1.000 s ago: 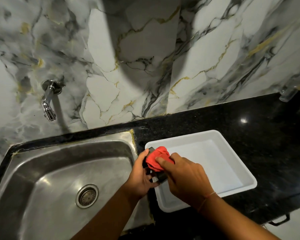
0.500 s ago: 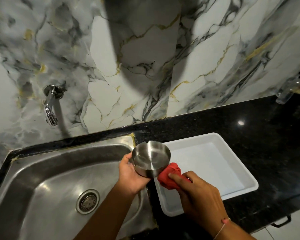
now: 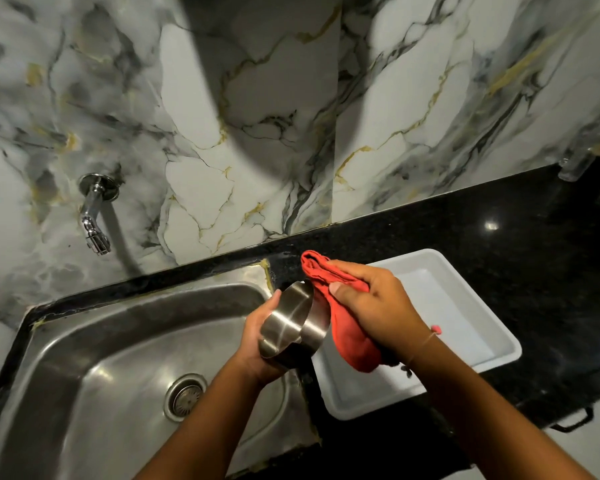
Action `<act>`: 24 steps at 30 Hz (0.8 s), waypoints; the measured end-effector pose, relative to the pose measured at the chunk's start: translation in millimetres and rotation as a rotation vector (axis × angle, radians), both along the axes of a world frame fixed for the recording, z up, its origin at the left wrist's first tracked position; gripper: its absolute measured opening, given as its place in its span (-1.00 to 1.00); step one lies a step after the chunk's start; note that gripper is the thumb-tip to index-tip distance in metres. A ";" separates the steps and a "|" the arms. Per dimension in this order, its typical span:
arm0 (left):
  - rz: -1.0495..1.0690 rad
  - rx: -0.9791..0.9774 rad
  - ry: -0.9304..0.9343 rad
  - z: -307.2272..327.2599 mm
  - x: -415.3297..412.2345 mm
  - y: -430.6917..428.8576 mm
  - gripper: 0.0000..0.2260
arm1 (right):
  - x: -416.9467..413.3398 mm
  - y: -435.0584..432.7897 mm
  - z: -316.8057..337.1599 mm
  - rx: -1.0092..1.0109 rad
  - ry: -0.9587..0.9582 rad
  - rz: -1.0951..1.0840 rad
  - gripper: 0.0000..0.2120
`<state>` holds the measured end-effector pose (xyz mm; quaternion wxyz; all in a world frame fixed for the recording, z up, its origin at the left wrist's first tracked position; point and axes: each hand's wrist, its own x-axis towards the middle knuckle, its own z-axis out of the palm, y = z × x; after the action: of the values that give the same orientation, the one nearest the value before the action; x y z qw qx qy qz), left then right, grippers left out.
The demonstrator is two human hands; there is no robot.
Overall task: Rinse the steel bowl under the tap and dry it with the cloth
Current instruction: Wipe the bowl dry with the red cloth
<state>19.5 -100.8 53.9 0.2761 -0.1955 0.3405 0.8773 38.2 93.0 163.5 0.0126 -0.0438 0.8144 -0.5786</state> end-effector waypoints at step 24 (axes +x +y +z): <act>0.224 -0.241 -0.041 -3.4 -2.7 38.5 -0.55 | 74.3 -12.5 -78.4 0.097 0.228 -0.282 -0.60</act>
<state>16.8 -62.3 50.5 0.1581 -0.2821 0.4137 0.8510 112.5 80.5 85.1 -0.1590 0.0059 0.8355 -0.5259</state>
